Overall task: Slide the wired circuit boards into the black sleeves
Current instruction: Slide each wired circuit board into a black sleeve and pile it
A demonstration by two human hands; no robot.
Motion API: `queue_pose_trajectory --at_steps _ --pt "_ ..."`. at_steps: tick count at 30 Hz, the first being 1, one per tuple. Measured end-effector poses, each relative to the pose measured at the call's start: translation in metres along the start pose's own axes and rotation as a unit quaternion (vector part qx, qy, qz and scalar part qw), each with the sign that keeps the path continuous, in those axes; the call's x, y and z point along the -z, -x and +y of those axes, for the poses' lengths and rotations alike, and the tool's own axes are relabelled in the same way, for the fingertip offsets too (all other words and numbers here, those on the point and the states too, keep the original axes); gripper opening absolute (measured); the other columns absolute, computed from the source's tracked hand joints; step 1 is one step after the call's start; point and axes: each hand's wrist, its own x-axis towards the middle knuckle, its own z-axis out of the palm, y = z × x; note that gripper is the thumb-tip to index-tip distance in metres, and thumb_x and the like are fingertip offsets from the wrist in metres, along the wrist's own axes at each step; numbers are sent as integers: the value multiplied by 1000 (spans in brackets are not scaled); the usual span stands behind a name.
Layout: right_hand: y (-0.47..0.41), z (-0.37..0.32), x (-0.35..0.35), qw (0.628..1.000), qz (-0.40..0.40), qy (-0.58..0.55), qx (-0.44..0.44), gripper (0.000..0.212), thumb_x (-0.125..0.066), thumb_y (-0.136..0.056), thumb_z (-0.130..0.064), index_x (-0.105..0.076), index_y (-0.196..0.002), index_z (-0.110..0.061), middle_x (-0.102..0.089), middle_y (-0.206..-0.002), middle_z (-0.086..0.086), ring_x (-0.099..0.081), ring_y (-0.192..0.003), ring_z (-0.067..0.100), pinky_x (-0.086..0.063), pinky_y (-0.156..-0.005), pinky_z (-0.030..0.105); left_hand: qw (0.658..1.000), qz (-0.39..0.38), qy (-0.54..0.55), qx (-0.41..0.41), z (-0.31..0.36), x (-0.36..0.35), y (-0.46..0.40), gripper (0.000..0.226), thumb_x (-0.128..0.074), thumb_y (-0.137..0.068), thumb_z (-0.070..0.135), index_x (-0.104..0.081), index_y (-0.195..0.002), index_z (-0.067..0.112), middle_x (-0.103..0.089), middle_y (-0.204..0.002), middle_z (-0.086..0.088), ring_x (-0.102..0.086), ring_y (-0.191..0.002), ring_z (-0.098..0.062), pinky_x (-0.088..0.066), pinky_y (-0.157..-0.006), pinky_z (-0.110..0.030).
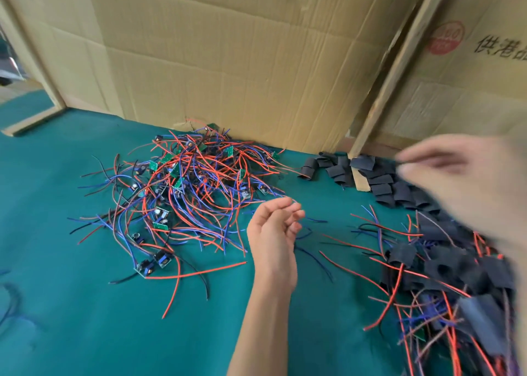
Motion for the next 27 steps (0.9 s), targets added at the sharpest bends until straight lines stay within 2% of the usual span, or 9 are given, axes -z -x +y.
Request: queue_pose_trajectory --at_steps 3,6,8,11,13,17,19,22,27 --pt "-18 -32 -94 981 -166 87 45 4 -73 -75 -39 -72 -79 -36 -74 -82 -17 -69 -88 4 -49 -76 26 996 60 -28 -66 -1 5 -6 30 -41 -90 -15 -60 -79 6 -57 -73 -9 -54 -63 -14 -40 -55 -19" --pt "-37 -23 -172 971 -201 129 -14 16 -71 -88 -29 -68 -104 -30 -67 -121 5 -62 -116 29 -51 -94 35 986 93 -73 -120 -4 6 -8 30 -42 -91 -13 -58 -80 9 -57 -75 -6 -51 -65 -13 -38 -57 -22" --pt "-45 -9 -189 971 -177 152 -60 25 -71 -90 -25 -67 -114 -22 -61 -127 12 -59 -118 35 -51 -92 38 981 104 -92 -136 -6 8 -7 29 -44 -91 -12 -59 -80 11 -58 -75 -4 -53 -66 -13 -40 -58 -22" --pt "-44 -4 -189 977 -166 110 -74 5 -79 -82 -23 -74 -83 -24 -71 -109 11 -62 -108 31 -51 -82 33 975 118 -117 -148 -8 8 -10 29 -46 -89 -12 -60 -80 12 -60 -76 -3 -55 -69 -16 -44 -60 -24" --pt "-43 1 -172 981 -159 80 -72 18 -83 -79 -28 -73 -65 -22 -77 -82 4 -69 -90 24 -55 -77 32 970 119 -145 -152 -10 7 -10 29 -48 -88 -12 -60 -81 13 -62 -76 0 -58 -70 -16 -48 -63 -25" --pt "-25 6 -124 987 -109 -59 -102 22 -78 -84 -25 -73 -66 -15 -73 -59 -2 -64 -49 11 -51 -53 23 961 121 -194 -159 -11 5 -5 18 -51 -94 -4 -60 -95 12 -66 -92 -2 -71 -78 -11 -57 -76 -28" --pt "-7 7 -107 984 -77 -109 -120 19 -76 -84 -23 -73 -68 -14 -73 -60 -1 -62 -46 10 -44 -48 19 973 81 -180 -122 -10 2 -5 8 -53 -101 7 -60 -100 11 -70 -99 -11 -75 -83 -16 -59 -78 -28" --pt "27 5 -102 991 -74 -66 -88 16 -74 -82 -22 -73 -67 -18 -71 -56 -5 -64 -47 5 -52 -59 25 992 -20 -123 -25 -7 -4 -1 21 -52 -104 18 -64 -92 5 -74 -93 -20 -75 -79 -22 -60 -70 -27" --pt "37 6 -90 975 -215 -19 -52 22 -74 -86 -40 -77 -71 -24 -72 -60 -6 -66 -54 7 -53 -64 24 988 -41 -151 5 -5 -3 4 15 -52 -99 0 -67 -99 3 -75 -81 -16 -72 -70 -20 -59 -63 -26"
